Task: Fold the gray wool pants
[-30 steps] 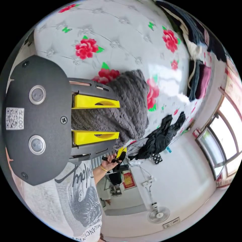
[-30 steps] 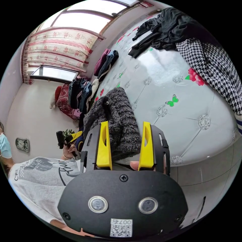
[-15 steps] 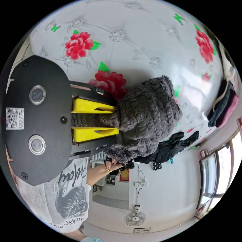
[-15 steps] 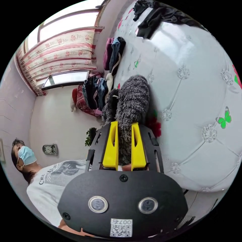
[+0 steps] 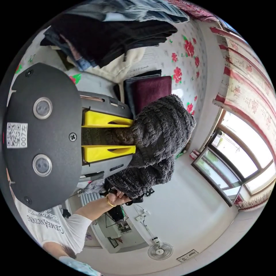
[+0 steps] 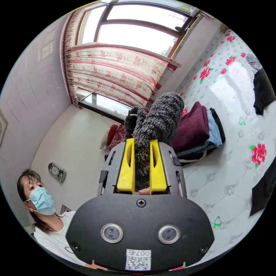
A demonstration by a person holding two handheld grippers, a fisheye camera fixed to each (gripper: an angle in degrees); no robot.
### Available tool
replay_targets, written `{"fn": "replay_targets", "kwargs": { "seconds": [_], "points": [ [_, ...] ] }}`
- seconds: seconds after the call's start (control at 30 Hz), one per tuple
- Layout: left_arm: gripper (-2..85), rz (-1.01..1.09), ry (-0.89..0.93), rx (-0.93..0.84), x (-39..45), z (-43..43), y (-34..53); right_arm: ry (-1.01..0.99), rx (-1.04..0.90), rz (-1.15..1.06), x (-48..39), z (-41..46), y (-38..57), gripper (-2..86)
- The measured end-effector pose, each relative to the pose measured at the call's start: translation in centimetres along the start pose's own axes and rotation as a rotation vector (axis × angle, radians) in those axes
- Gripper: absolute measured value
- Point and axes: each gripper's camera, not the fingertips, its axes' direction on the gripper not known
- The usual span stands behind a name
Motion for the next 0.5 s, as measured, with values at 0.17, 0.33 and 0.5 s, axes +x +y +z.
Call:
{"fn": "replay_targets", "kwargs": {
  "seconds": [0.17, 0.33, 0.5],
  "points": [
    [10.5, -0.045, -0.274, -0.029, -5.6, 5.8, -0.4, 0.252, 0.0, 0.057, 7.3, 10.6, -5.6, 8.5],
    [9.9, 0.065, -0.341, -0.196, -5.0, 14.3, 14.2, 0.405, -0.206, -0.038, 12.1, 14.5, 4.0, 9.4],
    [7.1, 0.101, -0.406, -0.452, -0.3, 20.1, 32.9, 0.829, -0.35, -0.238, 11.4, 10.2, 15.2, 10.6]
  ]
}}
